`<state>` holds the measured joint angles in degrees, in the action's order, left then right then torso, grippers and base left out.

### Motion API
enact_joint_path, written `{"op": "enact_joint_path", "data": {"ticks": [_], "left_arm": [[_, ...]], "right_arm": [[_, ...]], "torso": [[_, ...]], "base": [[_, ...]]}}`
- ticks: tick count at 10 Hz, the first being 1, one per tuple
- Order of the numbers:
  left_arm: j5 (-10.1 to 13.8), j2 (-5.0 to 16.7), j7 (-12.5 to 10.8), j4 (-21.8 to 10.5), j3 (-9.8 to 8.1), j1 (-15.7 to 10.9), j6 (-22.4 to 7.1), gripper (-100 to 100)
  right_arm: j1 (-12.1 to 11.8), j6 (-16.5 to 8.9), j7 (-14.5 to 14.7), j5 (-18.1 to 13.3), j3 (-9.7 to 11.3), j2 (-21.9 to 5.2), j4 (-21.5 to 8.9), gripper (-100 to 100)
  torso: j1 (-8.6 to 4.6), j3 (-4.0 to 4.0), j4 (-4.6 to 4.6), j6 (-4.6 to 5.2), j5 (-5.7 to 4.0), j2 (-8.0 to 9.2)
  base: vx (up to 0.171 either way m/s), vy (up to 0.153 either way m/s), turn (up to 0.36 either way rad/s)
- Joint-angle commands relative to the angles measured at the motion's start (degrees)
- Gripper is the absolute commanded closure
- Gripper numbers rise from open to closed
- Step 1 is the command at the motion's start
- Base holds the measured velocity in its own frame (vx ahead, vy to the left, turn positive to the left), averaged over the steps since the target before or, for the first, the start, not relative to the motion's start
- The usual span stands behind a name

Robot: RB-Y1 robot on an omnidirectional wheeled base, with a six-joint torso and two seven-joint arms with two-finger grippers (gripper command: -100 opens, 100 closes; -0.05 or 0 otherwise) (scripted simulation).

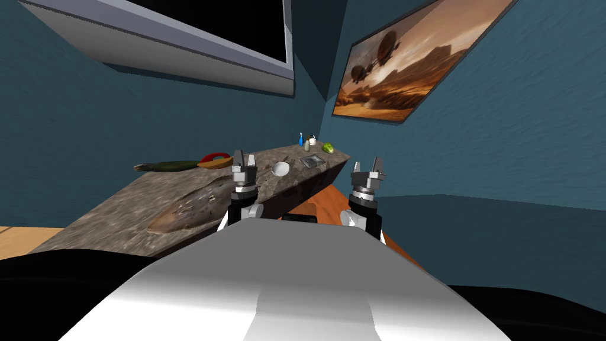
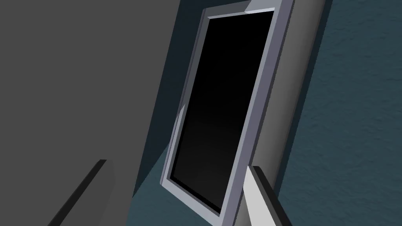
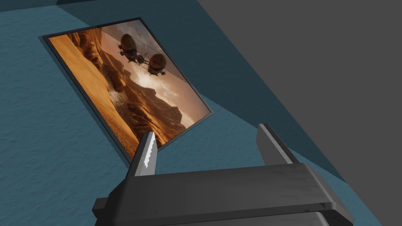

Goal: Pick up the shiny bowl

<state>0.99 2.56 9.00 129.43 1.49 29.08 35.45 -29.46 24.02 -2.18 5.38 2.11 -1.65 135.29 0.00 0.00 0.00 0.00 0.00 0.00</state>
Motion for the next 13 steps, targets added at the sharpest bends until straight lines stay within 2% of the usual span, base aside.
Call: {"op": "enact_joint_path", "data": {"ticks": [1, 2, 4, 5, 6, 7, 8, 9, 10, 11, 12, 13], "left_arm": [[0.8, 2.0, 0.2, 0.0, -0.88, -0.3, -2.9, -100], [0.8, 2.0, 0.2, 0.0, -0.88, -0.3, -3.0, -100], [1.8, 4.2, 0.4, 0.0, -2.15, -0.6, -6.5, -100], [1.8, 4.2, 0.4, 0.0, -2.15, -0.6, -7.2, -100], [2.5, 5.6, 0.6, 0.0, -2.96, -0.8, -9.3, -100], [2.5, 5.6, 0.6, 0.0, -2.96, -0.8, -9.9, -100], [3.3, 7.0, 0.8, 0.1, -3.87, -1.0, -11.9, -100], [3.3, 7.0, 0.8, 0.1, -3.87, -1.0, -12.9, -100], [4.1, 8.6, 1.1, 0.2, -4.86, -1.3, -15.0, -100], [4.1, 8.6, 1.1, 0.2, -4.86, -1.3, -16.2, -100], [5.0, 10.2, 1.4, 0.3, -5.93, -1.6, -18.2, -100], [5.0, 10.2, 1.4, 0.3, -5.93, -1.6, -19.7, -100]], "right_arm": [[0.0, 0.0, 0.0, 0.0, 0.0, 0.0, 0.0, 0], [0.0, 0.0, 0.0, 0.0, 0.0, 0.0, 0.0, 0], [0.0, 0.0, 0.0, 0.0, 0.0, 0.0, 0.0, 0], [0.0, 0.0, 0.0, 0.0, 0.0, 0.0, 0.0, 0], [0.0, 0.0, 0.0, 0.0, 0.0, 0.0, 0.0, 0], [0.0, 0.0, 0.0, 0.0, 0.0, 0.0, 0.0, 0], [0.0, 0.0, 0.0, 0.0, 0.0, 0.0, 0.0, 0], [0.0, 0.0, 0.0, 0.0, 0.0, 0.0, 0.0, 0], [0.0, 0.0, 0.0, 0.0, 0.0, 0.0, 0.0, 0], [0.0, 0.0, 0.0, 0.0, 0.0, 0.0, 0.0, 0], [0.0, 0.0, 0.0, 0.0, 0.0, 0.0, 0.0, 0], [0.0, 0.0, 0.0, 0.0, 0.0, 0.0, 0.0, 0]], "torso": [[0.0, 0.0, 0.0, 0.0, 0.0, 0.0], [-0.07, 0.05, 0.02, 0.0, -0.01, 0.1], [-0.1, 0.08, 0.03, 0.0, -0.02, 0.13], [-0.08, 0.06, 0.02, 0.0, -0.02, 0.11], [-0.05, 0.05, 0.02, 0.0, -0.01, 0.08], [-0.04, 0.03, 0.01, 0.0, -0.01, 0.06], [-0.03, 0.03, 0.01, 0.0, -0.01, 0.05], [-0.04, 0.02, 0.01, 0.0, -0.01, 0.04], [-0.04, 0.02, 0.01, 0.0, -0.01, 0.04], [-0.03, 0.03, 0.01, 0.0, -0.01, 0.05], [-0.03, 0.03, 0.01, 0.0, -0.01, 0.05], [-0.03, 0.03, 0.01, 0.0, -0.01, 0.05]], "base": [[-0.035, -0.027, -0.019], [-0.046, -0.038, -0.005], [-0.028, -0.027, -0.008], [-0.017, -0.014, -0.005], [-0.014, -0.013, -0.014], [-0.012, -0.009, -0.006], [-0.009, -0.015, -0.014], [-0.011, -0.013, -0.004], [-0.016, -0.014, -0.014], [-0.015, -0.009, -0.008], [-0.014, -0.014, -0.017], [-0.009, -0.014, -0.007]]}}
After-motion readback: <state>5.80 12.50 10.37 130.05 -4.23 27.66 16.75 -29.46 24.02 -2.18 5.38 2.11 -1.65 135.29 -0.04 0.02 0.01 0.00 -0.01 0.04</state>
